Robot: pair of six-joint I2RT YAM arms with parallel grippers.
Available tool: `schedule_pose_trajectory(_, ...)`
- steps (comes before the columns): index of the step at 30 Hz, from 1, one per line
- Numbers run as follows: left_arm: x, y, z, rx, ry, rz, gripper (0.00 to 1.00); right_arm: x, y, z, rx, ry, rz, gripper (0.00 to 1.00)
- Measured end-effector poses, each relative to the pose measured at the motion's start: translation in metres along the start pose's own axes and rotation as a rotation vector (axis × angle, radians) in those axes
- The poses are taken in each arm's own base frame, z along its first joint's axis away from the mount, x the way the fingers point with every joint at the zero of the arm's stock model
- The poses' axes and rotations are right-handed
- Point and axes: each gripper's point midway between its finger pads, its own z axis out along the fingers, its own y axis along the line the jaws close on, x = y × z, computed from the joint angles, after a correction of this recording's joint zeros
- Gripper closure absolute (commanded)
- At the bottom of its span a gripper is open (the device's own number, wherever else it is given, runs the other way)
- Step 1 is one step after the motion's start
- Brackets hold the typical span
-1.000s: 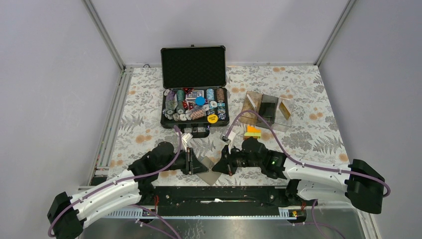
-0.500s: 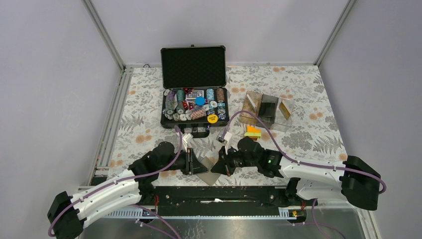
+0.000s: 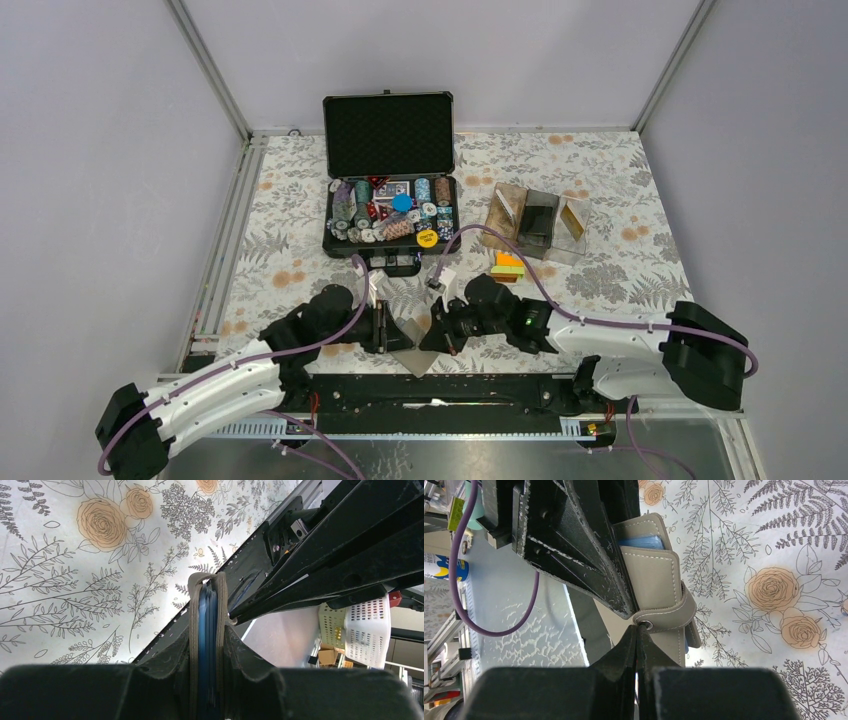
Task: Put the credit cards into the card holder
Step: Close the card holder.
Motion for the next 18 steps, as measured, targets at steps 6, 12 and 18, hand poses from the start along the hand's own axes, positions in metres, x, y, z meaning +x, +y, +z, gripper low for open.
schedule_pose_trajectory(6, 0.003, 0.004, 0.000, -0.011, 0.009, 0.004, 1.00, 0.004, -0.001, 0.006, -0.010, 0.016, 0.011, 1.00)
schedule_pose_trajectory(12, 0.009, 0.013, 0.000, -0.034, 0.026, -0.009, 1.00, 0.011, -0.004, 0.016, -0.023, 0.040, 0.031, 1.00)
schedule_pose_trajectory(18, 0.016, 0.023, 0.001, -0.061, 0.047, -0.024, 1.00, 0.019, -0.006, 0.026, -0.036, 0.063, 0.048, 1.00)
